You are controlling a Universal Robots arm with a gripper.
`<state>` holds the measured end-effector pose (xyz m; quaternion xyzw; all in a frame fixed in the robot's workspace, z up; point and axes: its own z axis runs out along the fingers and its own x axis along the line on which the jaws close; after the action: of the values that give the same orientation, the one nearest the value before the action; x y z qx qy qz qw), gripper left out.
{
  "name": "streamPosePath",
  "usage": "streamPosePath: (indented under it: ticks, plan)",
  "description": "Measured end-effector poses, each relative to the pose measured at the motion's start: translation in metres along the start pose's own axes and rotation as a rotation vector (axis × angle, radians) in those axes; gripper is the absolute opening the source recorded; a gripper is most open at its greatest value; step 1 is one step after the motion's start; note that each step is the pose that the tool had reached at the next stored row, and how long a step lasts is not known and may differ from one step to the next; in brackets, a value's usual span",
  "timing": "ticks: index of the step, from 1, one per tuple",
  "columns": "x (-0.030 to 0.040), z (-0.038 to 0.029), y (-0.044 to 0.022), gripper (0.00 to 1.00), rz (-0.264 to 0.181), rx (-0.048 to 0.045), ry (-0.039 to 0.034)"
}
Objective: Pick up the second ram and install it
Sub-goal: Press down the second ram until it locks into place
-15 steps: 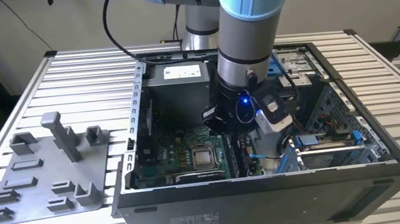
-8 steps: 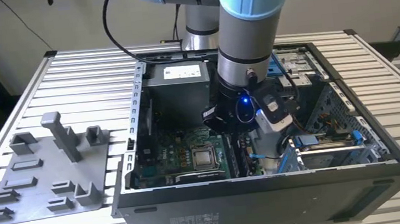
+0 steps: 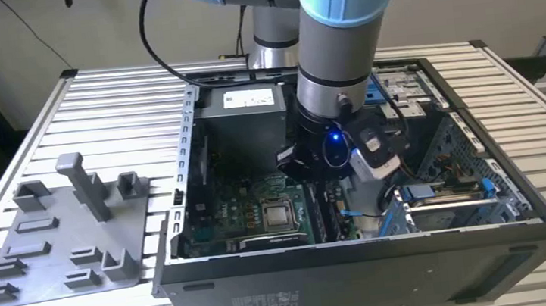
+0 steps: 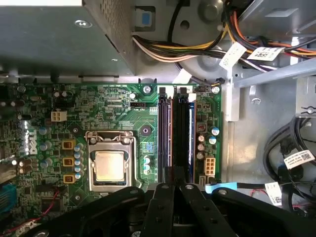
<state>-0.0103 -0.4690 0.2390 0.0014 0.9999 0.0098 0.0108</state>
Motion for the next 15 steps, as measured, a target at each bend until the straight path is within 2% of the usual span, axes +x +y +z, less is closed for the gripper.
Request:
streamPosePath:
  ticks: [15]
  plan:
    - [0.0,0.0,0.0,0.11,-0.266,-0.006,0.0052]
